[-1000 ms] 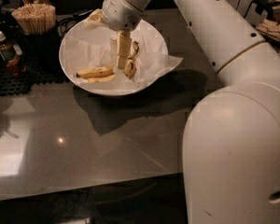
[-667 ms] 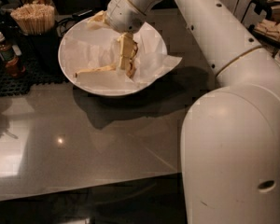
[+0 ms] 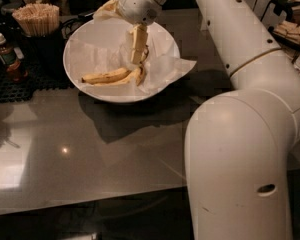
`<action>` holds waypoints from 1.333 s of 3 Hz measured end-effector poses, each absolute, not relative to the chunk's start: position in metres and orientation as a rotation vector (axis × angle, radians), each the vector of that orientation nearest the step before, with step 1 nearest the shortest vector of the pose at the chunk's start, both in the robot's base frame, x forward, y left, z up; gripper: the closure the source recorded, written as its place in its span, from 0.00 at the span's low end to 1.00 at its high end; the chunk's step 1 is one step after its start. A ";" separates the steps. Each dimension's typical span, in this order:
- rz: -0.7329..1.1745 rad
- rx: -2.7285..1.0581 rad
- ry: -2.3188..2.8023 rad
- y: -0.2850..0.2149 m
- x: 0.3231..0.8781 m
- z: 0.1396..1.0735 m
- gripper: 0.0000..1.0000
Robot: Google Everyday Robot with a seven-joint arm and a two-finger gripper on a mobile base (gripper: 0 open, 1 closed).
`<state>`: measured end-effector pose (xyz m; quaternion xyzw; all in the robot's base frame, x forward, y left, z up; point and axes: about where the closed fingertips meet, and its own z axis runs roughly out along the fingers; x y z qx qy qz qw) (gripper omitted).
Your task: Pick banana from white bowl
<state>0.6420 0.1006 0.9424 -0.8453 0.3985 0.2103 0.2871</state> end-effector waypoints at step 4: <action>0.560 -2.154 1.157 0.097 0.661 0.919 0.00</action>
Offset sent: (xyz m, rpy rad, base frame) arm 0.0081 -0.0126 0.0287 -0.1168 -0.0101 0.0980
